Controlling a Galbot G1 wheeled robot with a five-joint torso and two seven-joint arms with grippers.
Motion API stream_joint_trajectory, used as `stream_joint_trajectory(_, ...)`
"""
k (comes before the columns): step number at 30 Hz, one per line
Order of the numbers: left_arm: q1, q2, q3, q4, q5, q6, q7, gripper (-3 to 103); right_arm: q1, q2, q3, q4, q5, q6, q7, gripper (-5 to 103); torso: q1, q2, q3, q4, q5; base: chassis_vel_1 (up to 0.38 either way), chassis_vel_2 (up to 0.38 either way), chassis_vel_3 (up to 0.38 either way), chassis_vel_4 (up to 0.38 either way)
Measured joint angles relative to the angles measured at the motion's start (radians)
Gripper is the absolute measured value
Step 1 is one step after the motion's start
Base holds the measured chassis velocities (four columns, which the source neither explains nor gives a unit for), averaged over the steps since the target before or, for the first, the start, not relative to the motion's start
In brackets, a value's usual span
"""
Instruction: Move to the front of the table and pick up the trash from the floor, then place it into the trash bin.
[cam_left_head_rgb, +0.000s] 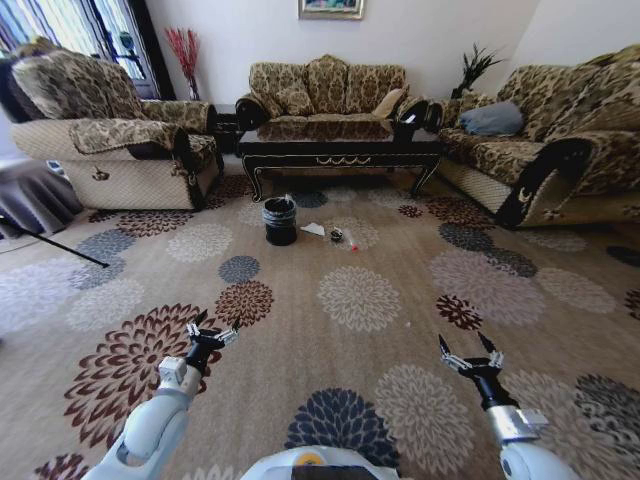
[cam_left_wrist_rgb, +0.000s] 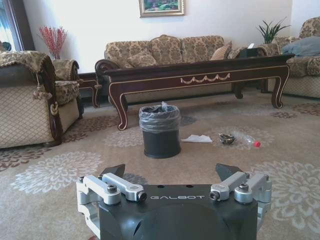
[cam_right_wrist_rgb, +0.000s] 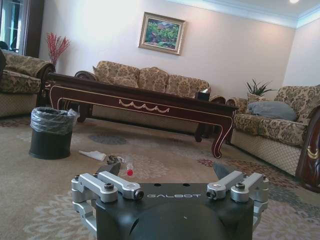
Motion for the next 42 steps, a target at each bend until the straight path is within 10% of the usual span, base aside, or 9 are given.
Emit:
stream_joint_trajectory(14,-0.002,-0.001,-0.001,0.003,-0.002,0.001,-0.004,100,0.005,-0.001,0.0,-0.002,-0.001,0.001,0.0,100,-0.003,-0.037,-0.043,-0.0001,0.0001,0.0,0.0,0.0,0.0)
stream_joint_trajectory(42,-0.012,-0.002,0.004,0.024,-0.01,-0.093,-0.034,100,0.021,-0.003,-0.002,-0.013,-0.002,0.007,-0.006,100,-0.003,-0.037,-0.038,-0.0001,0.0001,-0.037,0.032,0.037,-0.035)
